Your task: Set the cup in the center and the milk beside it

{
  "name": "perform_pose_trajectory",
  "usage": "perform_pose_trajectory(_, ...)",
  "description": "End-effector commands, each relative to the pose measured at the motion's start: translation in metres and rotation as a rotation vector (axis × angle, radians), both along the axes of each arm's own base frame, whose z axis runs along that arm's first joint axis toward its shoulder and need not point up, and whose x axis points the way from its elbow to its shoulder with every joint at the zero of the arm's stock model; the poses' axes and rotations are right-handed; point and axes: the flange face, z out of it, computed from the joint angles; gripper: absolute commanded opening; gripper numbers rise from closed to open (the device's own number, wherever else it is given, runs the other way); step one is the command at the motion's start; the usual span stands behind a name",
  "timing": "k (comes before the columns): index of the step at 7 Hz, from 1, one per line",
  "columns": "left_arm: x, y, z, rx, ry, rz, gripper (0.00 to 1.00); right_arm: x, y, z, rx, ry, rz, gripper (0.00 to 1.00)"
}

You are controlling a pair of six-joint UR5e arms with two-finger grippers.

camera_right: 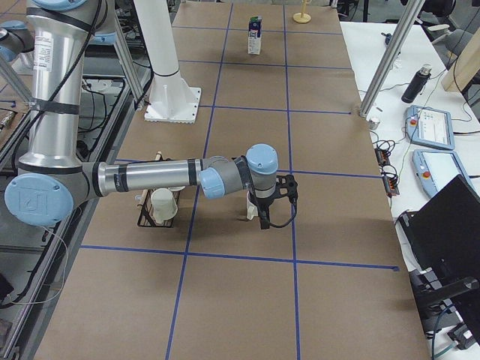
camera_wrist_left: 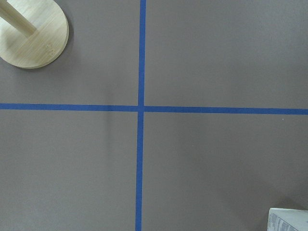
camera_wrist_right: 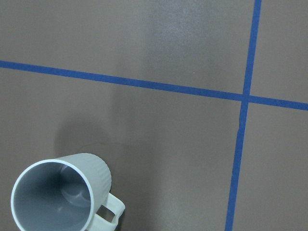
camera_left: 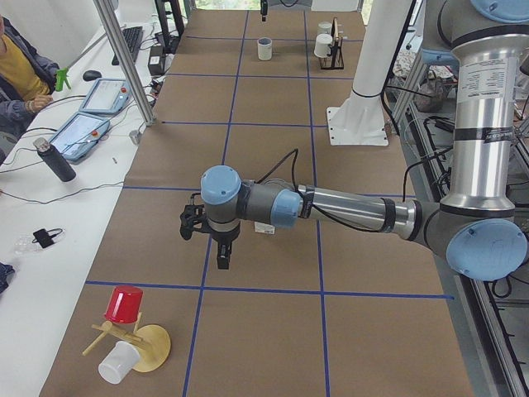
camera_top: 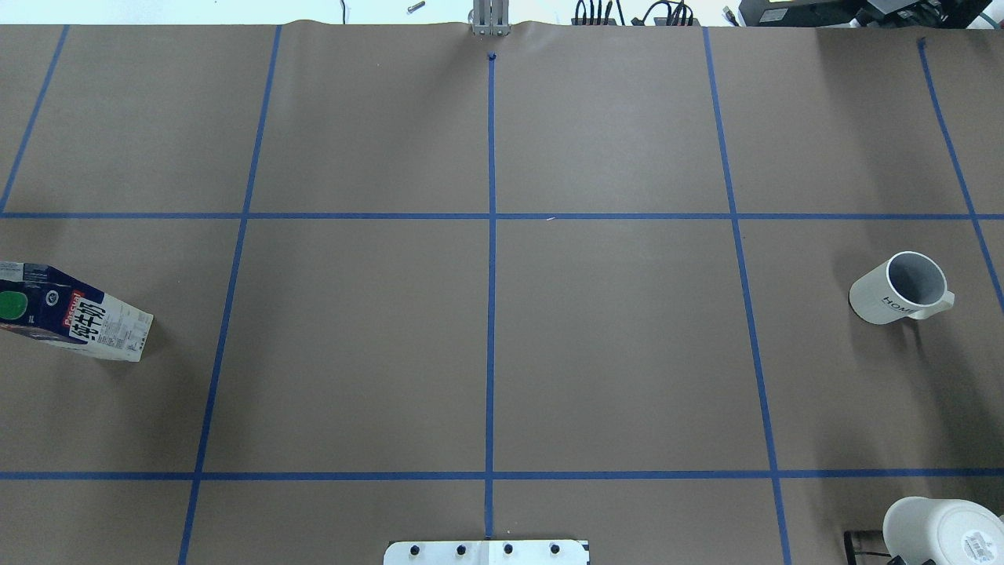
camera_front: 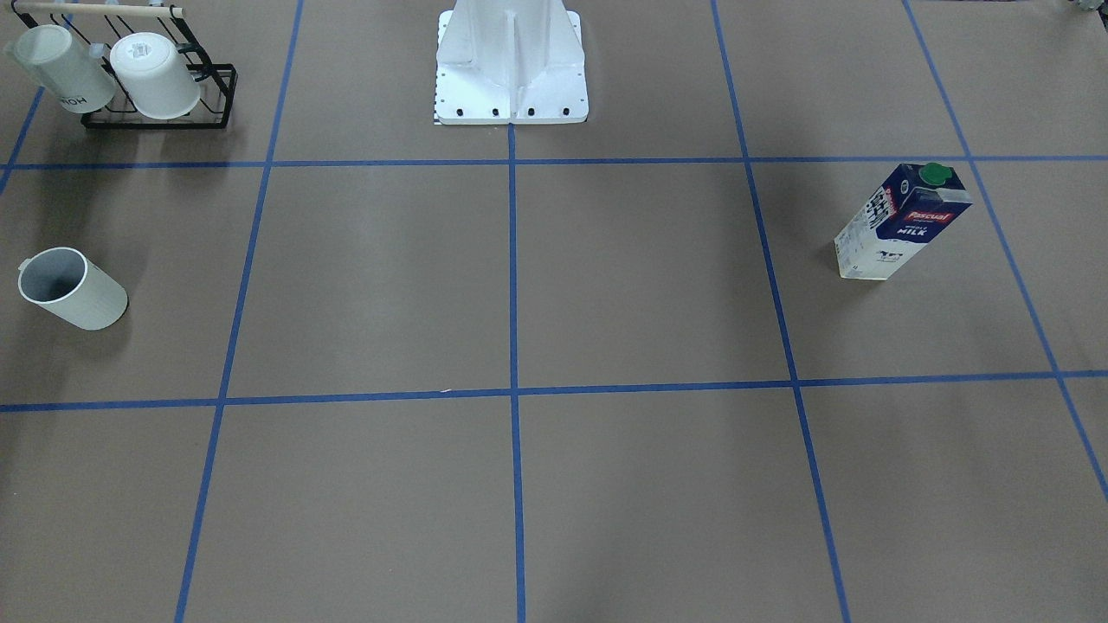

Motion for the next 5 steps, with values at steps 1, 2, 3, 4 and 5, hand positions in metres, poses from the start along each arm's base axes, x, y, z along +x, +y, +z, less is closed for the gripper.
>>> perform_pose_trajectory(1,0.0,0.0,-0.001,0.013,-0.001,0.001,0.98,0.0,0.0,-0.001,0.004,-0.001,0.0,1.0)
perform_pose_trajectory(2,0.0,0.0,0.0,0.012,0.001,0.002,0.98,0.0,-0.003,-0.004,0.01,-0.002,0.001,1.0)
perform_pose_trajectory(3,0.0,0.001,-0.001,0.012,0.001,0.001,0.98,-0.001,-0.005,-0.008,0.018,-0.004,0.002,1.0)
perform_pose_trajectory(4,0.0,0.003,0.003,0.007,0.0,0.002,0.98,-0.001,-0.005,-0.013,0.026,-0.008,0.004,1.0)
perform_pose_trajectory(5,0.0,0.003,0.002,0.008,0.001,0.001,0.98,-0.001,-0.005,-0.013,0.024,-0.012,0.002,1.0)
